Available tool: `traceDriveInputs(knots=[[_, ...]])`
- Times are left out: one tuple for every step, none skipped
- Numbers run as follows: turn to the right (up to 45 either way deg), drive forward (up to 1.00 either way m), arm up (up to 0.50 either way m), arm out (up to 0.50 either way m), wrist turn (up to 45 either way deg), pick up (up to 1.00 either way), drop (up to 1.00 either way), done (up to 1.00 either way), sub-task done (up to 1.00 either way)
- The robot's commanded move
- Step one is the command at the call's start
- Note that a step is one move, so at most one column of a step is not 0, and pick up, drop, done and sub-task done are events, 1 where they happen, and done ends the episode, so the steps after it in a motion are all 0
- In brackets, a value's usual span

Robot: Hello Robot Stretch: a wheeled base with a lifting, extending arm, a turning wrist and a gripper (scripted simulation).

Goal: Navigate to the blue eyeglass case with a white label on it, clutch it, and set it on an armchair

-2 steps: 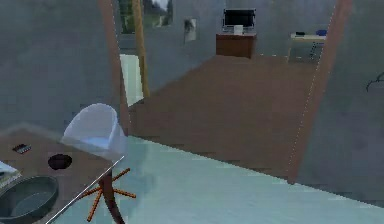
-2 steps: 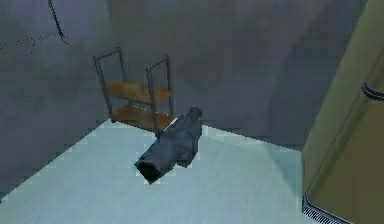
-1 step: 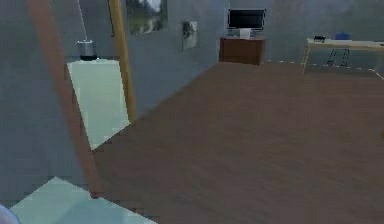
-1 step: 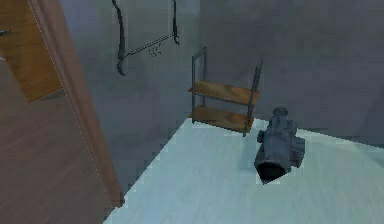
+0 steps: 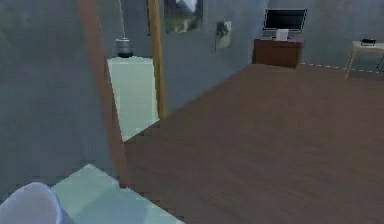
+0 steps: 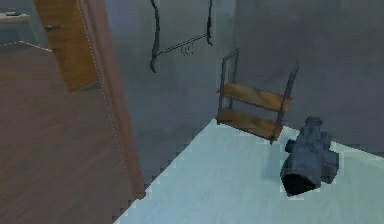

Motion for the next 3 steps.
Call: traceDriveInputs(knots=[[-3.0,0.00,0.00,0.00,0.0,0.00,0.00,0.00,0.00],[45.0,0.00,0.00,0.00,0.0,0.00,0.00,0.00,0.00],[45.0,0.00,0.00,0.00,0.0,0.00,0.00,0.00,0.00]])
